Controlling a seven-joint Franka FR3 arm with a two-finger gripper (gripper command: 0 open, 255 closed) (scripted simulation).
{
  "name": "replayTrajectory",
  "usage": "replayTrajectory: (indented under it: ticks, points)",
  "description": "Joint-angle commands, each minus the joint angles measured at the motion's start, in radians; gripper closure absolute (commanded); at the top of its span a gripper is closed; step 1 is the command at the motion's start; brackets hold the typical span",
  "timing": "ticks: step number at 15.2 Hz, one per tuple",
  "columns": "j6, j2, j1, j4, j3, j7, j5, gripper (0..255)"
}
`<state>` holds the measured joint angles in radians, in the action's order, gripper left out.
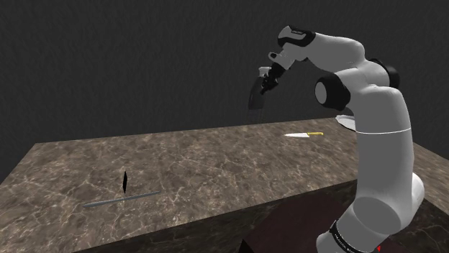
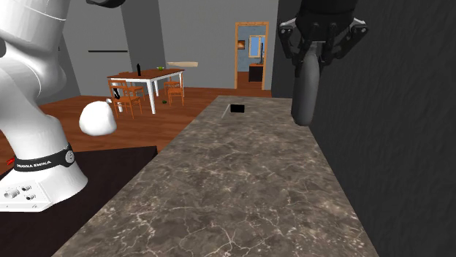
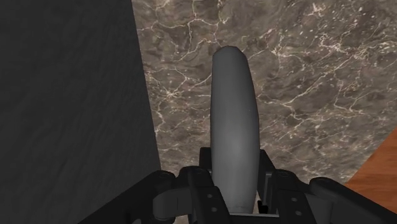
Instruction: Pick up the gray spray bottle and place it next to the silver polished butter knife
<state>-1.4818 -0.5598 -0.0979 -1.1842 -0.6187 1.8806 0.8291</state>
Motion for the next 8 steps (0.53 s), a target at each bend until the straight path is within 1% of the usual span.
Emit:
replayTrajectory:
  ticks: [1,8]
  points:
    - [0.025,-0.004,-0.01,0.035,0.002,-0.016,0.003,255]
    - [0.114,-0.03,-0.056,0.172,0.01,-0.074,0.02,255]
